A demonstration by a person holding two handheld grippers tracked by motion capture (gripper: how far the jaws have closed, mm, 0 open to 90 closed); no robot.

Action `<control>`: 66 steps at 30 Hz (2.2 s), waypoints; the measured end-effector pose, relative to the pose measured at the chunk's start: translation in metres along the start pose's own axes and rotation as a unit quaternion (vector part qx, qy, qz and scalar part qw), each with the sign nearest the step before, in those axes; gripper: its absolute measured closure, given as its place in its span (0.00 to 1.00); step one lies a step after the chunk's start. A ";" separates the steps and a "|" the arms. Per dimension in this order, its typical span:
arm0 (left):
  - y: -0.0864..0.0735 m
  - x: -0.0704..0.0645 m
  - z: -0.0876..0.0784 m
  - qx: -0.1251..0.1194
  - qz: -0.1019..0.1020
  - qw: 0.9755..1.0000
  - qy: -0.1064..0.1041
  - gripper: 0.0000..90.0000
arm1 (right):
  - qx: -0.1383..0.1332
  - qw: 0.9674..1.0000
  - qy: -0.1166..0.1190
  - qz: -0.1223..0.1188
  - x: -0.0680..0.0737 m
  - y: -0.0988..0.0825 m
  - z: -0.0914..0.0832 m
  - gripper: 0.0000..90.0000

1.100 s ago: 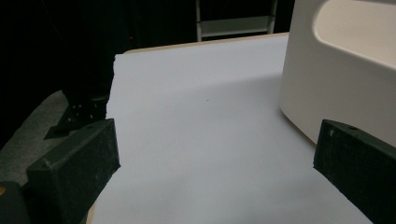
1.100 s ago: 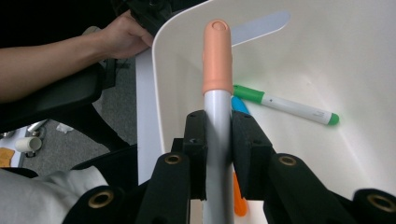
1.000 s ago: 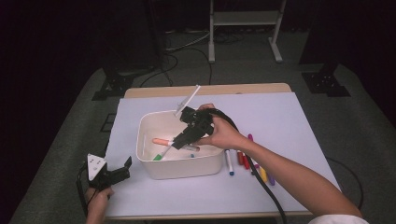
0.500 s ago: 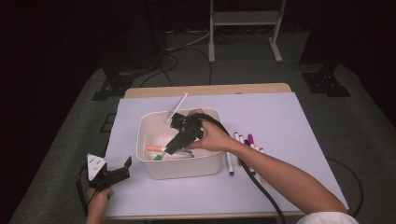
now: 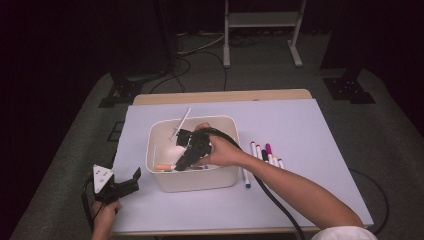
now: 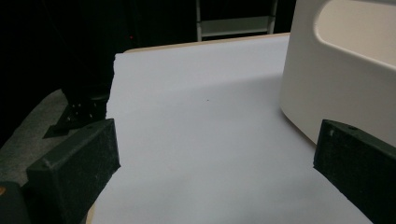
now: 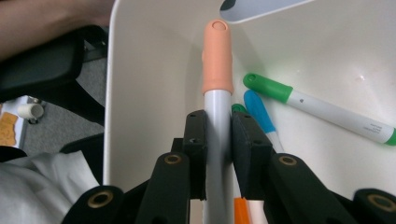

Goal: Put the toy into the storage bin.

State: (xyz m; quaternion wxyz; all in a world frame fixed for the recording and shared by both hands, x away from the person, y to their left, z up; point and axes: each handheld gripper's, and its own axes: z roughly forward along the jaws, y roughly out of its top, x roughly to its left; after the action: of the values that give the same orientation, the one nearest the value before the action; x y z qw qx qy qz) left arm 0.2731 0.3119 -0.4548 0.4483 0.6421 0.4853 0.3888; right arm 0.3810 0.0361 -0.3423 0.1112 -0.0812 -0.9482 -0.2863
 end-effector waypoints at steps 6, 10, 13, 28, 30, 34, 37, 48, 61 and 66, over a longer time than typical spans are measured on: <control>0.000 0.000 0.000 0.001 0.001 1.000 0.000 0.00 | 0.015 1.000 0.000 -0.003 0.000 -0.001 0.004 0.82; 0.000 -0.001 0.000 0.001 0.002 1.000 0.000 0.00 | 0.015 1.000 -0.006 0.001 0.002 -0.001 0.002 0.76; 0.000 -0.001 0.000 0.001 0.002 1.000 0.000 0.00 | 0.008 1.000 -0.007 0.000 0.002 -0.001 -0.001 0.75; 0.000 -0.001 0.000 0.001 0.001 1.000 0.001 0.00 | -0.068 0.997 -0.034 0.030 0.006 -0.034 -0.066 0.70; 0.000 -0.001 0.000 0.001 0.002 1.000 0.001 0.00 | -0.083 0.995 -0.041 0.039 0.007 -0.046 -0.080 0.69; 0.000 -0.001 0.000 0.001 0.002 1.000 0.001 0.00 | -0.101 0.992 -0.056 0.051 0.010 -0.065 -0.099 0.67; 0.000 -0.001 0.000 0.002 0.003 1.000 0.001 0.00 | -0.122 0.989 -0.066 0.056 0.014 -0.080 -0.115 0.67; 0.000 -0.001 0.000 0.001 0.003 1.000 0.002 0.00 | -0.160 0.977 -0.098 0.102 0.014 -0.134 -0.152 0.65; 0.000 -0.001 0.000 0.000 0.002 1.000 0.002 0.00 | -0.170 0.961 -0.127 0.175 0.004 -0.217 -0.166 0.63; 0.000 -0.001 0.000 0.001 0.004 1.000 0.003 0.00 | -0.168 0.957 -0.130 0.197 0.000 -0.239 -0.156 0.63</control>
State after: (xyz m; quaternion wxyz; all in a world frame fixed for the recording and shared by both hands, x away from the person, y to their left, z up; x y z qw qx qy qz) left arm 0.2728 0.3106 -0.4551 0.4451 0.6433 0.4842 0.3919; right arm 0.3547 -0.2484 -0.3412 0.0260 -0.3208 -0.8577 -0.4010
